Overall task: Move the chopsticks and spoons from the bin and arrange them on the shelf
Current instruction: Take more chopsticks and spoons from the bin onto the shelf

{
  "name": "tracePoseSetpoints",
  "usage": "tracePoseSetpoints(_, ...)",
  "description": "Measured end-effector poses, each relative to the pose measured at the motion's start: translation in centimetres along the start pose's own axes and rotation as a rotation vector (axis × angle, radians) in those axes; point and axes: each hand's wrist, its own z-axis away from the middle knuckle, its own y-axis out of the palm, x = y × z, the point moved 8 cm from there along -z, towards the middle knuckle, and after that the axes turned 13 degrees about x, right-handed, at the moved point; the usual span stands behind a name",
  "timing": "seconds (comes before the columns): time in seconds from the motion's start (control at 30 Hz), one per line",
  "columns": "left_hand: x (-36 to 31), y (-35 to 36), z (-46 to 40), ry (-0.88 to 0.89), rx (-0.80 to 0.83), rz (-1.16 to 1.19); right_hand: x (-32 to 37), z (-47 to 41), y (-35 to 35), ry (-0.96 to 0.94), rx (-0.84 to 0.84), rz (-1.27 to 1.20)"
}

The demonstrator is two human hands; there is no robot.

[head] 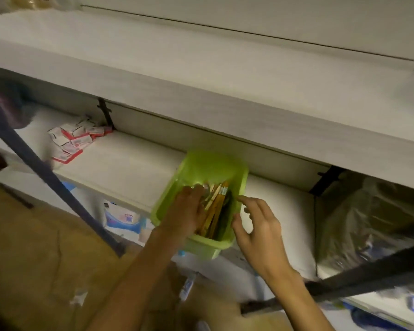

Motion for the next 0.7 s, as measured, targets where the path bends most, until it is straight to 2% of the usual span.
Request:
tracePoseSetpoints(0.17,3.1,1.8,-5.3,-0.03,0.224,-0.019,1.7,-3.6,2.3,0.125,0.001,-0.112)
tracePoseSetpoints(0.3,4.7,4.6,-7.4,-0.057,0.448,-0.02,1.0,-6.7,6.9,0.452,0.211,-0.032)
tracePoseSetpoints(0.43,5.8,7.2,-7.7,-0.083,0.684,-0.129,-1.3,-8.1,11.2,0.757,0.372,0.056)
tracePoseSetpoints(0.57,5.8,7.3,-7.9,-0.119,0.663,-0.152,-4.3,-7.6,14.7,0.952,0.497,0.024)
tracePoseSetpoints(0.7,5.9,7.5,-8.0,-0.158,0.639,-0.143,-5.6,-7.8,16.0,0.998,0.558,0.03)
